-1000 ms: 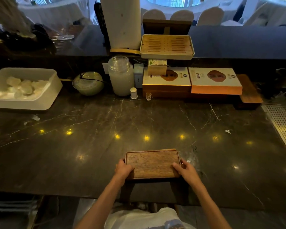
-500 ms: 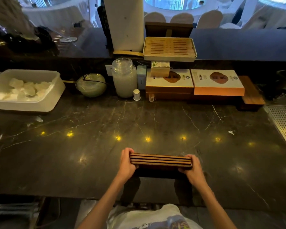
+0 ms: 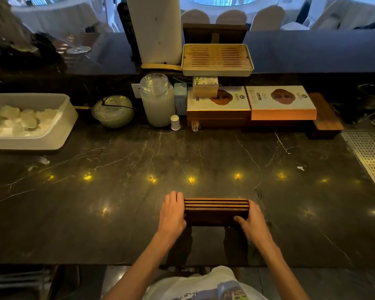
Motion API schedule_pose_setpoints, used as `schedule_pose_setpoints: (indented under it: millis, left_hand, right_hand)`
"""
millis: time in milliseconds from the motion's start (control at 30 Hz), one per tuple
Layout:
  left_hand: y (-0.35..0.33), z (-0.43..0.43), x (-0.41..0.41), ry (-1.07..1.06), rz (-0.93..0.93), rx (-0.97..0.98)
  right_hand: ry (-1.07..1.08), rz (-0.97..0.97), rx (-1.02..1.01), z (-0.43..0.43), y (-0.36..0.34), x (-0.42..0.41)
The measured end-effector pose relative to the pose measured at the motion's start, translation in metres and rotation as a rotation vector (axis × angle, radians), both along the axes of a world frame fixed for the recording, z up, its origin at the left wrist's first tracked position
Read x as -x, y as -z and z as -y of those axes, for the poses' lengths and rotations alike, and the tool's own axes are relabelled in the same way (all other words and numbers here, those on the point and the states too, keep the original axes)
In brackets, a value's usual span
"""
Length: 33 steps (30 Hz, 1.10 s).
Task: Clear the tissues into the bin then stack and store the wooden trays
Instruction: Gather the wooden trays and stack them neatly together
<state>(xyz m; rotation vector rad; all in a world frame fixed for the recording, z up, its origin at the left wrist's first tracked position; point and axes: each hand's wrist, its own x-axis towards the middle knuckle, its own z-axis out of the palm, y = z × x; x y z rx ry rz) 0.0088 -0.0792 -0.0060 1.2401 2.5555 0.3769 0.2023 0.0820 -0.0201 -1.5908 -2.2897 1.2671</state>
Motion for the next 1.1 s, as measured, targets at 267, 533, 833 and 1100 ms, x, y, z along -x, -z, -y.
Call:
schedule_pose_setpoints:
  millis: [267, 533, 833, 1100]
  left_hand:
    - [0.008, 0.008, -0.010, 0.139, -0.131, 0.056]
    - [0.004, -0.015, -0.027, 0.239, -0.213, 0.187]
    - [0.014, 0.009, 0.024, 0.317, 0.184, -0.093]
    - [0.032, 0.027, 0.013, -0.206, 0.891, -0.504]
  right_hand:
    - [-0.167, 0.073, -0.426, 0.029, 0.005, -0.007]
    - [-0.569, 0.267, -0.740, 0.076, -0.006, 0.065]
    - [-0.574, 0.186, -0.577, 0.013, -0.010, 0.024]
    - [0.033, -0.457, 0.267, 0.003, 0.006, -0.012]
